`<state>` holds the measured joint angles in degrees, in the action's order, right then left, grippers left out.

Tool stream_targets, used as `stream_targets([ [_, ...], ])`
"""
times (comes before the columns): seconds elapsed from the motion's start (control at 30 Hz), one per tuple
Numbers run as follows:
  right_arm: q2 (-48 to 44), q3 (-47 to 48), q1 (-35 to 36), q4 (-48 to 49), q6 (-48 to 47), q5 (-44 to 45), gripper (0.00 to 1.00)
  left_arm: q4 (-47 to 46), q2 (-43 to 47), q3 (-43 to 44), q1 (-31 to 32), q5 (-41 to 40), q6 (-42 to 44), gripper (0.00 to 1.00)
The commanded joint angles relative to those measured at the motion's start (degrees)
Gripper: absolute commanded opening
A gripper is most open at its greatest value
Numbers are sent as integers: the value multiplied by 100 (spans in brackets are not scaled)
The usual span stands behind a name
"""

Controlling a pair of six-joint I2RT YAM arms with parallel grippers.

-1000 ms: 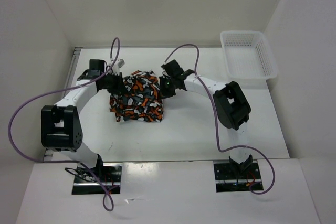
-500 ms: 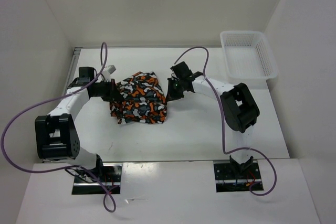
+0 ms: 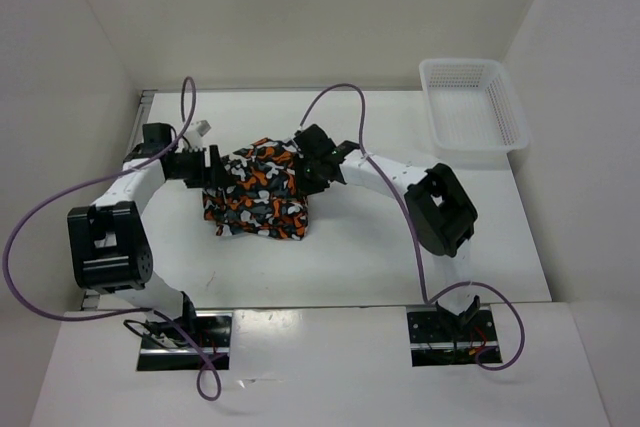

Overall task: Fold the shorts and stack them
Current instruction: Fold the shorts

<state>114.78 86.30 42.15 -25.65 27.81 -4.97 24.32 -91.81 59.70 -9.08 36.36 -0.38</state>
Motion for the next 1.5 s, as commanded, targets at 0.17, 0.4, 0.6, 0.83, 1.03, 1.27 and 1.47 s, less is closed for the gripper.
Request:
stream_targets([
  [0.17,-245,529,144,-740,-241,1262,28,-41,119,156,-94,618,38,42],
  [0.4,-685,176,144,-678,-127,1315,29,328,243,-20,-94,-68,38,70],
  [0.6,-790,1,144,-678,-74,1315,29,48,225,-547,-94,433,38,82],
  [0.83,-791,-52,144,-678,-13,1315,29,-357,111,-688,-23,494,38,52],
  [1.03,-984,-52,144,-731,40,1315,29,2,49,-337,-23,565,38,0],
  [1.27,-1283,360,144,-784,40,858,29,565,883,76,-138,618,38,0],
  [1.47,-966,572,338,-784,-22,752,29,427,788,-98,-190,547,38,55],
])
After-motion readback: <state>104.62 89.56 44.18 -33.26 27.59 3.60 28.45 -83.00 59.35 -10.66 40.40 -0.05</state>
